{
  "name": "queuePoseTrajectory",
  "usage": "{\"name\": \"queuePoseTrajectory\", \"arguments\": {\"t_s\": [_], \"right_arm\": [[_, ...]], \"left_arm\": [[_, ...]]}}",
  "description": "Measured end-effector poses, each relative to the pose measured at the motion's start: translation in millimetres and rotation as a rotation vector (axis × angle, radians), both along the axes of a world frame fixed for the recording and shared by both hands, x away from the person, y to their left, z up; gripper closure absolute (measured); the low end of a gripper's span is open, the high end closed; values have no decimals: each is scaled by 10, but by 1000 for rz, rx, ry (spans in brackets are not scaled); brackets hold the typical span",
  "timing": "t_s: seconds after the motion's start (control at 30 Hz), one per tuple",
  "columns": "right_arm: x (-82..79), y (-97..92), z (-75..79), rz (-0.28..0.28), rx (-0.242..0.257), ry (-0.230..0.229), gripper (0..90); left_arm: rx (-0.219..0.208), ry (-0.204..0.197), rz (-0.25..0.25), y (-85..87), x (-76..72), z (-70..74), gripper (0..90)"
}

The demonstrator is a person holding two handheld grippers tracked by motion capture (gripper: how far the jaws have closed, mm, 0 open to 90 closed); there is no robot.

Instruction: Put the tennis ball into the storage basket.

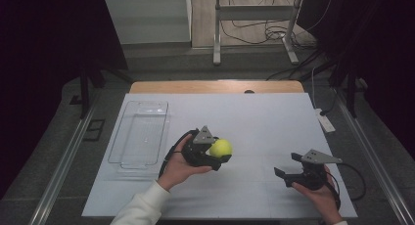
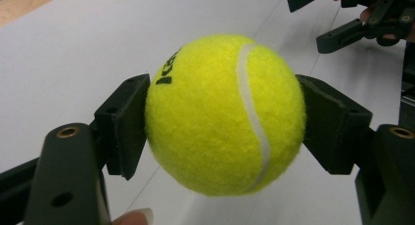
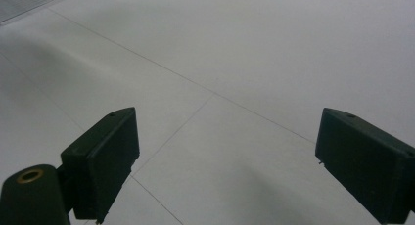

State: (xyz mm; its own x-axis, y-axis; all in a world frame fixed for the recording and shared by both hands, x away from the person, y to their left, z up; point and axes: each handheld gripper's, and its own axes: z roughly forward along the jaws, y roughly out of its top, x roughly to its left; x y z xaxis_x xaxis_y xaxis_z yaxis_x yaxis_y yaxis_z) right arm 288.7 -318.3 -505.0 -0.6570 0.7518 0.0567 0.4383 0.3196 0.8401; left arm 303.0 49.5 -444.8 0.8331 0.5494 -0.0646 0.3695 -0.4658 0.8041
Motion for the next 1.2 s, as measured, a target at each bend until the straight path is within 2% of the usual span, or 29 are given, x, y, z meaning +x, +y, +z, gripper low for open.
{"name": "queuePoseTrajectory", "arguments": {"t_s": [0.6, 1.2], "right_arm": [[-2, 3, 0, 5, -2, 0, 95], [0, 1, -2, -2, -1, 2, 97]], "left_arm": [[-45, -35, 57, 183, 6, 143, 268], [-94, -56, 137, 420, 46, 259, 268]]}}
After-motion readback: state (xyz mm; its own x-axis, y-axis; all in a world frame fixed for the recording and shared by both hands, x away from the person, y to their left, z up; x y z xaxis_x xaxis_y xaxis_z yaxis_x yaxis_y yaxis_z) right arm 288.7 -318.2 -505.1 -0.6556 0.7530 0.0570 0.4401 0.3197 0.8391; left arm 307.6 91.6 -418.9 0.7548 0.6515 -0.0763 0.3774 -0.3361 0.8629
